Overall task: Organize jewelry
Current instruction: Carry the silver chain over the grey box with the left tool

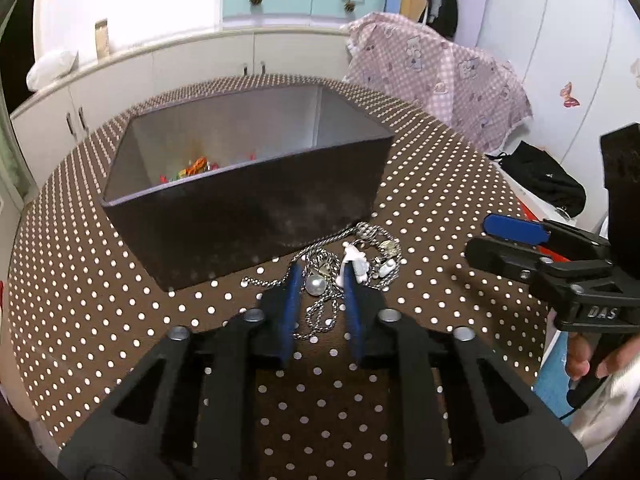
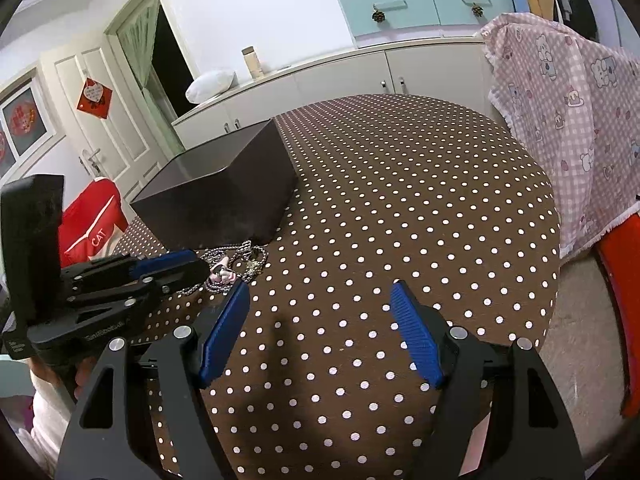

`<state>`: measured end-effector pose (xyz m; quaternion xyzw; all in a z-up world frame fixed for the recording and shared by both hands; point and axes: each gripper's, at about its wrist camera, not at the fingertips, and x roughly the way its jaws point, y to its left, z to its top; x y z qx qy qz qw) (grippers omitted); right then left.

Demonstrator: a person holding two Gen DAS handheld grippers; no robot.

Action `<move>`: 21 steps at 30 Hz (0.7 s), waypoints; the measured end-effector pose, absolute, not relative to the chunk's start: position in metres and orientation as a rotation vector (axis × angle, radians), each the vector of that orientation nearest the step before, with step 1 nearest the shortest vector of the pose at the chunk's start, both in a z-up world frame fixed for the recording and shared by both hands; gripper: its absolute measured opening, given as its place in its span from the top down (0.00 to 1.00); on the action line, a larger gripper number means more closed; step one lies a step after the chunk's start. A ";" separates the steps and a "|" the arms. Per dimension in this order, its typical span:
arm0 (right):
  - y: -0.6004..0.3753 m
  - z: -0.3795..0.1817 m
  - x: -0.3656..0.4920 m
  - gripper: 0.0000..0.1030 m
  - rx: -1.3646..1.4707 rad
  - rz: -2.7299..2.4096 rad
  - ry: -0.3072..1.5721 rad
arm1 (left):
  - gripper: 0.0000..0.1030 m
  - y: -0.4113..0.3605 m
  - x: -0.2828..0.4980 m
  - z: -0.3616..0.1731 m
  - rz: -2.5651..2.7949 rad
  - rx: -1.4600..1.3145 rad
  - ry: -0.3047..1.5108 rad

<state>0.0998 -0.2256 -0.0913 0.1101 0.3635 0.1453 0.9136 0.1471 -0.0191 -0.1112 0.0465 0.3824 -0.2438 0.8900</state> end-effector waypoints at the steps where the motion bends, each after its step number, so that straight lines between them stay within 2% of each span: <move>1: -0.225 -0.091 0.099 0.33 0.226 0.298 0.748 | 0.87 -0.018 0.148 -0.111 -0.512 0.087 0.799; 8: -0.227 -0.090 0.097 0.32 0.232 0.293 0.743 | 0.88 -0.006 0.151 -0.111 -0.508 0.019 0.810; 19: -0.197 -0.075 0.095 0.33 0.163 0.394 0.704 | 0.88 0.017 0.130 -0.093 -0.498 -0.055 0.696; 21: -0.183 -0.073 0.097 0.38 0.115 0.431 0.699 | 0.88 0.022 0.127 -0.092 -0.496 -0.066 0.686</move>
